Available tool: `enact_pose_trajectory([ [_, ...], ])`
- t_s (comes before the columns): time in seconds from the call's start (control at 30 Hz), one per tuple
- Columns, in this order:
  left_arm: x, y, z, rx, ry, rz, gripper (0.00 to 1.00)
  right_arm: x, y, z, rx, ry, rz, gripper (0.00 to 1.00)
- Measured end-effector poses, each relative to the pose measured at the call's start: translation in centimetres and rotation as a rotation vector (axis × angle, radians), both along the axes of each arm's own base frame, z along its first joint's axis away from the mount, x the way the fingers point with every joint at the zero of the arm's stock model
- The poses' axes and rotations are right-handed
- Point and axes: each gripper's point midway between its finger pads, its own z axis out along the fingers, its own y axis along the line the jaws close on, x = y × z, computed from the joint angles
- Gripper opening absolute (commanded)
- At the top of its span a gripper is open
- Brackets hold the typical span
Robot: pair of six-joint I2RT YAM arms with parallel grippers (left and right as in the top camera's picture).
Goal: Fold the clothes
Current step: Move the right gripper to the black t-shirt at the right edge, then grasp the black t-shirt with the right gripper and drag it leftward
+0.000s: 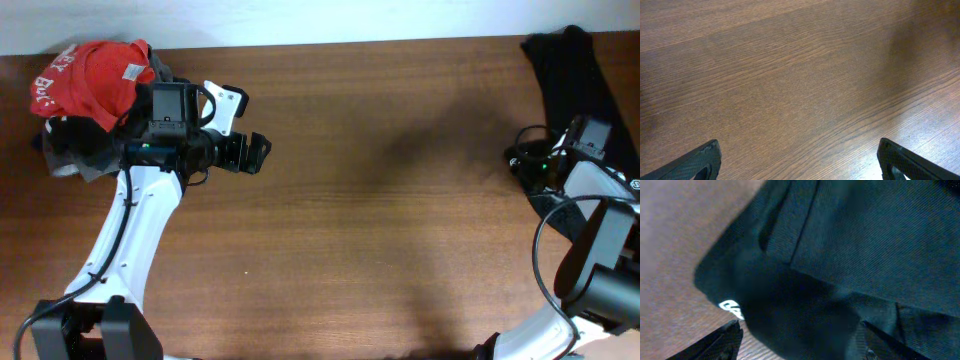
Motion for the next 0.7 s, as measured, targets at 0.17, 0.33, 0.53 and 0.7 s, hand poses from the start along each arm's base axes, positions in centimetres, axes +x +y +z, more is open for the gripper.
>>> enact_pose_trajectory([
  [0.17,0.0,0.0,0.0,0.000,0.000,0.000,0.99,0.1,-0.3,-0.8,-0.002,0.015,-0.008,0.61],
  [0.33,0.0,0.0,0.0,0.000,0.000,0.000,0.98,0.2,-0.5,-1.2,-0.006,0.023,-0.011,0.04],
  [0.53,0.5,0.1,0.3,-0.002,-0.024,0.003,0.93,1.0,1.0,-1.2,0.048,-0.006,0.028,0.04],
  [0.7,1.1,1.2,0.7,-0.003,-0.047,0.029,0.90,2.4,5.9,-1.2,0.108,-0.003,0.147,0.04],
])
